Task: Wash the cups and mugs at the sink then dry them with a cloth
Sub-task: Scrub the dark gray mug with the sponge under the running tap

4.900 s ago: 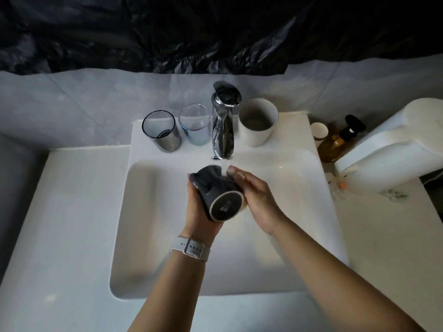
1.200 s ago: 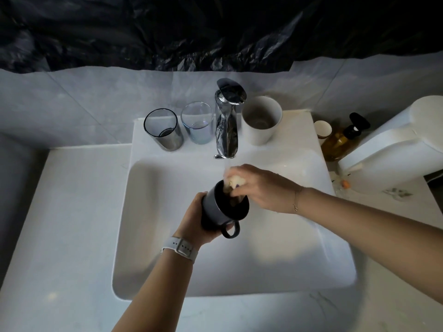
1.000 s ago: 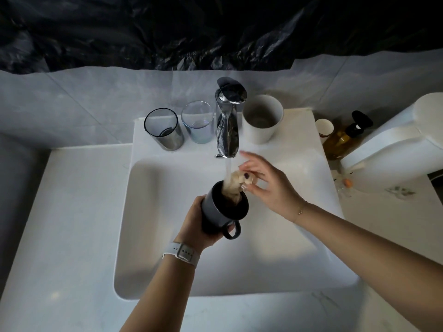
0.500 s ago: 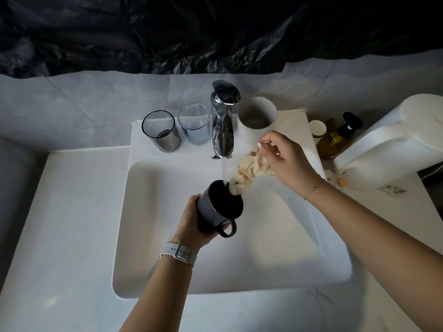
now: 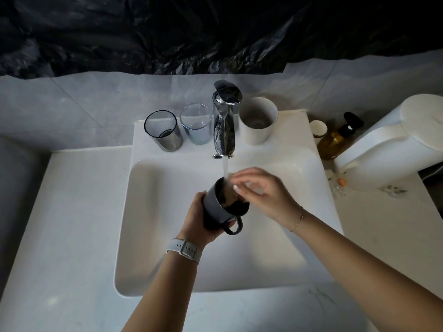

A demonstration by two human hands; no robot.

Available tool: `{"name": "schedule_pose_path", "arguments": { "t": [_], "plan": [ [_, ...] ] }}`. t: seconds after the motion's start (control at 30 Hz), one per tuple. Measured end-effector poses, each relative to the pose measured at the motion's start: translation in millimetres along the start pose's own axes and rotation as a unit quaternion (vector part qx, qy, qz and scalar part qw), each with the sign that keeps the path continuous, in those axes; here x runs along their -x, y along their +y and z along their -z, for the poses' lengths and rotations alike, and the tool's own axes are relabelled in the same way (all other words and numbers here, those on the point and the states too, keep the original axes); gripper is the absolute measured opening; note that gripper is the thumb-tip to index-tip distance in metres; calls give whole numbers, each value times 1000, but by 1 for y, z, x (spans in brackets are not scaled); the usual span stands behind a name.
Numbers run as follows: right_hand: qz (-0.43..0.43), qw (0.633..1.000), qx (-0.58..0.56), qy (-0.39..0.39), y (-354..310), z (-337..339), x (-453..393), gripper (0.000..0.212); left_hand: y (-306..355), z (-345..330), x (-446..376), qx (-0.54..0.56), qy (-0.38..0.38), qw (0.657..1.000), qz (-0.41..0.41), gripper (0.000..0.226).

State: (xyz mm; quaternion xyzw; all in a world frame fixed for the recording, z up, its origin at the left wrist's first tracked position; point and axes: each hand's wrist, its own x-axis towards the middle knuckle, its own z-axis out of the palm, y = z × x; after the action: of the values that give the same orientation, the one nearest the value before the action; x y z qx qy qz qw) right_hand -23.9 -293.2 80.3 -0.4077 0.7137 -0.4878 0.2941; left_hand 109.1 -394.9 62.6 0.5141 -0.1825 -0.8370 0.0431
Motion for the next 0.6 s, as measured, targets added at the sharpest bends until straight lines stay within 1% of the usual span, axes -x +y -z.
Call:
{"name": "schedule_pose_path", "arguments": {
  "t": [0.03,0.07,0.1,0.13,0.17,0.2,0.27,0.3,0.4,0.47,0.53,0.6],
  "plan": [
    [28,997,63,43,4,5,-2,24,0,0,-1,-4,-5,1000,-4,25],
    [42,990,116,63,8,8,-5,34,1,-1,0,-8,-12,1000,-8,26],
    [30,988,143,46,11,10,-7,44,1,-2,-1,-11,-20,1000,-8,28],
    [-5,989,147,7,11,10,-9,51,1,-4,-1,-14,-28,999,-9,28],
    [-40,989,142,-33,9,8,-11,51,1,-5,-1,-18,-37,999,-10,28],
    [-64,987,133,-58,10,6,-12,44,1,-7,-1,-24,-42,999,-12,28],
    [-73,985,137,-80,11,4,-18,31,1,-7,-3,-37,-49,998,-11,29],
    [-75,982,149,-93,10,4,-22,28,1,-7,-3,-46,-50,998,-7,30],
    [-95,970,178,-132,10,2,-36,30,6,-5,-6,-76,-33,997,-7,31],
    [-51,981,146,-120,5,-4,-40,36,10,-5,-6,-93,-42,995,-4,29],
    [9,988,87,-129,1,-10,-42,42,16,-5,-4,-120,-66,990,8,26],
    [38,986,79,-139,-1,-13,-48,44,24,-3,-3,-156,-80,984,10,28]
  ]
}}
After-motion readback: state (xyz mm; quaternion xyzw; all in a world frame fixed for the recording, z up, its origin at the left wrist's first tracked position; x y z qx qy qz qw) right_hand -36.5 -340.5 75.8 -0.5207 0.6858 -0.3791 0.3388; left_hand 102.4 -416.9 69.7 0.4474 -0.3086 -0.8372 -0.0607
